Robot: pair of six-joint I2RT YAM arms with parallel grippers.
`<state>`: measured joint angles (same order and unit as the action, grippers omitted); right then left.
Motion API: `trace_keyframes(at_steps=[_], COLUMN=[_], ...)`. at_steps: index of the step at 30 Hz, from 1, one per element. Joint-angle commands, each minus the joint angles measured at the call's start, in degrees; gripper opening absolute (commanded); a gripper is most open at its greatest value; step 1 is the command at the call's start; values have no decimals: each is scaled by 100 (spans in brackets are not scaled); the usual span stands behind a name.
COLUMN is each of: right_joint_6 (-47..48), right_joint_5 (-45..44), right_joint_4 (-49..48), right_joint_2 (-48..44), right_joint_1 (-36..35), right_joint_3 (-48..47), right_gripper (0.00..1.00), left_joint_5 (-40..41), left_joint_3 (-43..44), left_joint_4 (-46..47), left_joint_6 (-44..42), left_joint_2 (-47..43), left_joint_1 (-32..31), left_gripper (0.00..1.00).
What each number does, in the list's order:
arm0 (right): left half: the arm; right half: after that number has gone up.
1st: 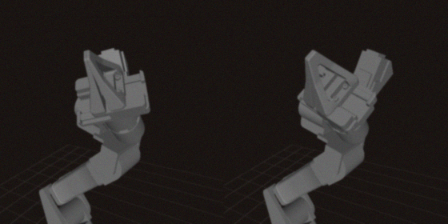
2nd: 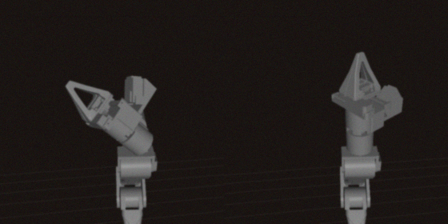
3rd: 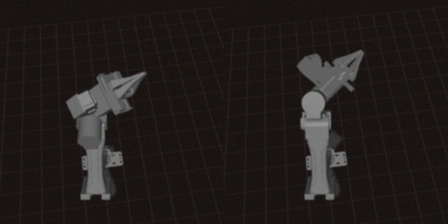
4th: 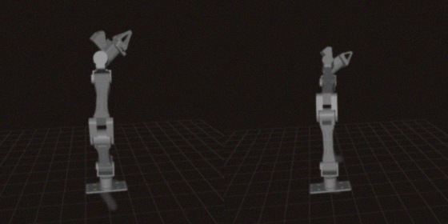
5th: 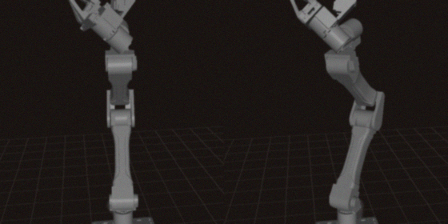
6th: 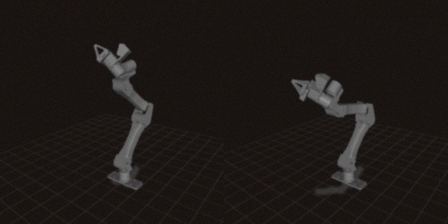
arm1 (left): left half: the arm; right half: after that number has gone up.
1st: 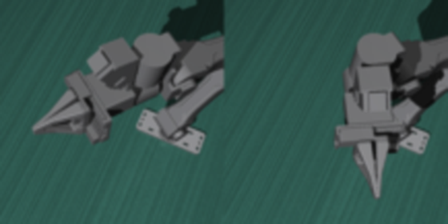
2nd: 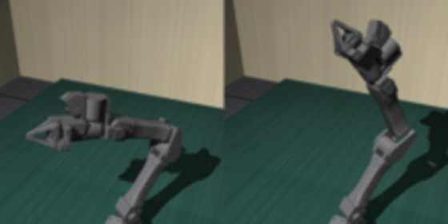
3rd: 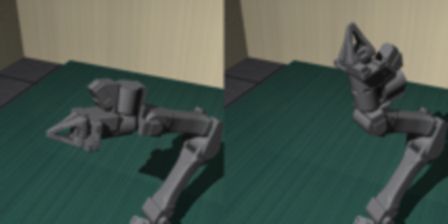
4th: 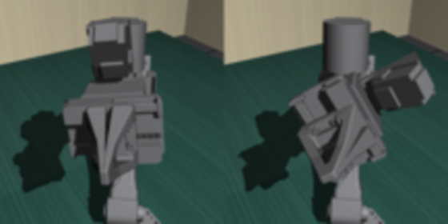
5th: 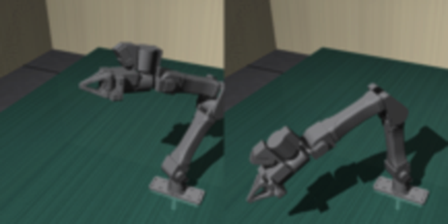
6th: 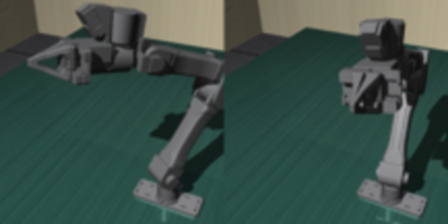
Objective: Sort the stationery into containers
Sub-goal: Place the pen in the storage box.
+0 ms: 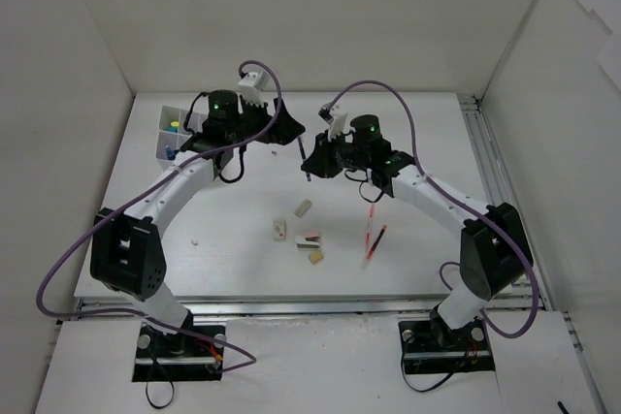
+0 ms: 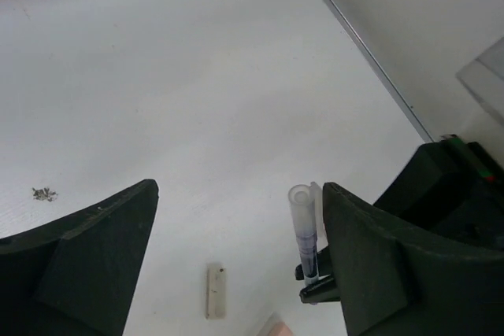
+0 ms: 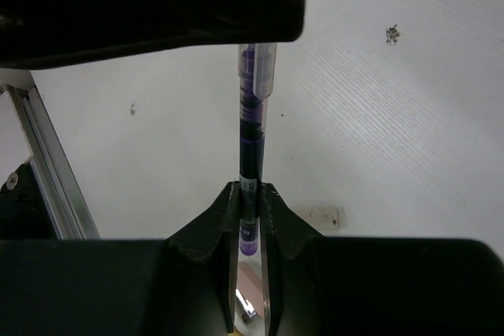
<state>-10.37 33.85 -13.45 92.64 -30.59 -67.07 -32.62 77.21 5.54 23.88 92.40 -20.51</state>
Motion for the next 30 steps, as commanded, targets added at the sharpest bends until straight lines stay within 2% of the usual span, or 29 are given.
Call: trace_keyframes(at_steps=[1, 6, 7, 9, 10, 12, 17, 18, 20, 21, 22, 25, 28, 30], right_joint_6=[9, 26, 35, 61, 62, 18, -53, -105, -280, -377, -448, -790, -984, -941], right_joint_5=[17, -62, -184, -352, -544, -773, -1152, -1196, -1345, -1406, -1433, -1233, -1039, -1055], right_joint_4=[-413, -351, -325, -220, -210, -271, -360, -377, -351, -368, -369, -403, -483, -404], right_joint_2=[-352, -168, -133, -71, -62, -88, -45, -36, -9, -9, -9, -114, -412, -614], right_joint_1=[-52, -123, -149, -167, -175, -193, -193, -202, -184, -176, -132, 0, 263, 343], right_joint_3=[-351, -509, -535, -605, -614, -580, -632, -649, -693, -685, -702, -650, -334, 0], right_gripper=[0, 0, 0, 0, 0, 0, 0, 3, 39, 62, 97, 98, 98, 98], left_joint_5=[-15, -604, -614, -727, -763, -886, -921, -913, -834, -764, -702, -237, 596, 1440], left_joint_3=[435, 444, 479, 576, 559, 480, 154, 119, 58, 31, -30, -31, 22, 75], left_joint_4=[315, 913, 905, 826, 826, 1010, 1335, 1362, 1380, 1362, 1353, 1222, 932, 818], left_joint_6=[55, 354, 354, 381, 415, 530, 557, 539, 504, 443, 407, 223, -75, -347], left_joint_2=[119, 401, 506, 594, 612, 586, 314, 270, 130, 86, -2, -108, -178, -196], left_joint_1=[3, -111, -172, -172, -172, -120, -67, -67, -5, 64, 161, 441, 854, 1031], left_gripper=[76, 55, 44, 28, 13, 0, 0, 0, 0, 0, 0, 0, 0, 0])
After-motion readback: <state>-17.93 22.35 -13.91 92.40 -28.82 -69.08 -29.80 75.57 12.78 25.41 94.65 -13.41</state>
